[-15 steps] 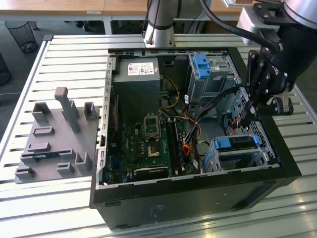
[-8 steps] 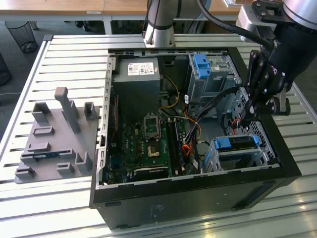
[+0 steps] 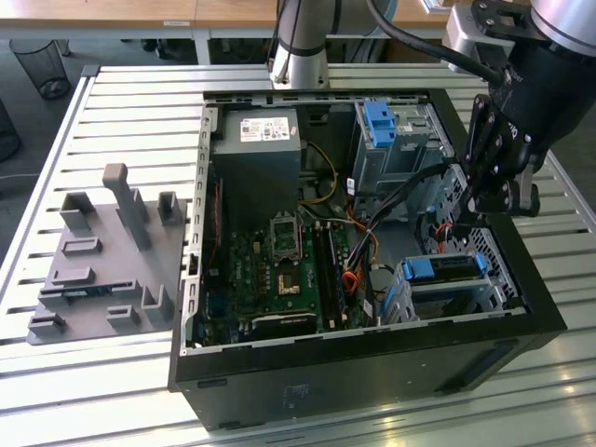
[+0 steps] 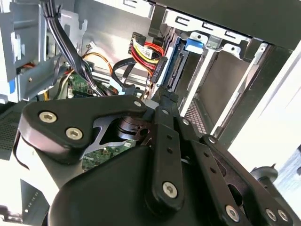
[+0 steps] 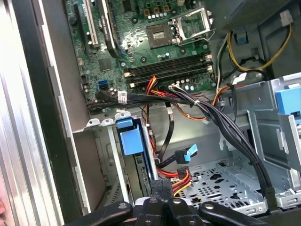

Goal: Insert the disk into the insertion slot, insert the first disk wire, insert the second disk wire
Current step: 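Insert the first disk wire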

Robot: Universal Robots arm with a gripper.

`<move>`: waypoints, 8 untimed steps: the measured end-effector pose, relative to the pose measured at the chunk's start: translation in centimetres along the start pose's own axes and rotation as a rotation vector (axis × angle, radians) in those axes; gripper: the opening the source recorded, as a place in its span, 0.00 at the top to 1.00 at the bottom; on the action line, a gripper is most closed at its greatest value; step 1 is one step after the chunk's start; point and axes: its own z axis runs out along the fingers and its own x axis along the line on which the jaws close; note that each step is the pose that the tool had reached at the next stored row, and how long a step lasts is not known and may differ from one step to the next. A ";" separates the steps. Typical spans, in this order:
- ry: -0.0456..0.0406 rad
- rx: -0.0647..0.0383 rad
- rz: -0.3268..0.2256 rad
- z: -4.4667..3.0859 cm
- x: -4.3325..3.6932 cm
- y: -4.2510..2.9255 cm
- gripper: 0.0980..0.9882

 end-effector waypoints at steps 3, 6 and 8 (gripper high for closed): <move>0.0001 0.000 0.017 0.07 -0.20 0.01 0.99; 0.0000 0.000 0.017 0.27 -0.49 0.07 0.99; 0.0000 0.000 0.017 0.49 -0.72 0.11 0.99</move>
